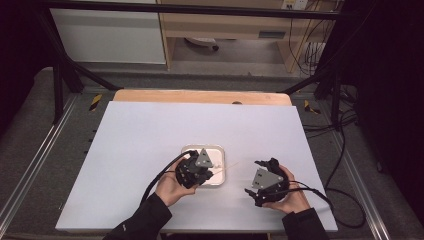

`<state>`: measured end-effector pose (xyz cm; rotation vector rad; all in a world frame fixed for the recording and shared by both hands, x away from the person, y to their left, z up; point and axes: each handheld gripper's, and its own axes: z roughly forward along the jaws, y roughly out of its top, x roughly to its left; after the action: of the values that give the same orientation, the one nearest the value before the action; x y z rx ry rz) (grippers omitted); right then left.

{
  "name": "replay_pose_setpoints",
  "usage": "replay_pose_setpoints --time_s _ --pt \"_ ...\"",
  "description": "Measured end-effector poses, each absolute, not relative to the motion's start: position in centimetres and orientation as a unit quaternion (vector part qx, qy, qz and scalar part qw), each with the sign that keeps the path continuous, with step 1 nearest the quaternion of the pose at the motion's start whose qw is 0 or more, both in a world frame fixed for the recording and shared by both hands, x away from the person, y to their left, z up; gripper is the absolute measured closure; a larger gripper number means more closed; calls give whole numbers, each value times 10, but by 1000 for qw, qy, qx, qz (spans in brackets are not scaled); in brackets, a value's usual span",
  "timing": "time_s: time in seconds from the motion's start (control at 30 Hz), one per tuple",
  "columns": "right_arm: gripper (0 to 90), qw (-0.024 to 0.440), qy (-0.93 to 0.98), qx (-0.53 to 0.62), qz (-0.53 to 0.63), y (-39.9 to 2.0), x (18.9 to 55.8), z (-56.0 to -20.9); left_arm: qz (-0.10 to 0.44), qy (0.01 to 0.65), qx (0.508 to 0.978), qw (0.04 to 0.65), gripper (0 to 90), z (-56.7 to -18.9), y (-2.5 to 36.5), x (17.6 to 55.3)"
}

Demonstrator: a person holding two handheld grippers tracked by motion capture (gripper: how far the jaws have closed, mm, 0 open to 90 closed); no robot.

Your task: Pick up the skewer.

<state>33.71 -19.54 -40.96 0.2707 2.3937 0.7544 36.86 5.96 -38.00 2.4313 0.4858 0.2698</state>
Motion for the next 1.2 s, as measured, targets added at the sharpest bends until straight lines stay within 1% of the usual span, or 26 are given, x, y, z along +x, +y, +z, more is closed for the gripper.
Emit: replay_pose_setpoints --time_s 0.1,0.4,0.57,0.6,0.67,0.87,1.2 --pt "134 311 904 85 279 -193 337 -409 100 178 926 317 889 -379 52 367" --pt "249 328 905 32 268 -191 336 -410 96 164 932 309 889 -376 37 365" --pt "332 338 905 -5 258 -189 335 -410 91 158 935 304 889 -376 30 364" --pt "367 344 904 -19 253 -189 334 -411 91 156 936 302 889 -375 29 364" --pt "379 347 904 -29 248 -188 334 -410 90 153 938 299 889 -374 27 364" --pt "504 366 901 -72 220 -186 332 -410 87 141 943 290 889 -372 20 362" --pt "691 373 898 -128 195 -181 329 -414 78 129 948 279 889 -373 10 360"
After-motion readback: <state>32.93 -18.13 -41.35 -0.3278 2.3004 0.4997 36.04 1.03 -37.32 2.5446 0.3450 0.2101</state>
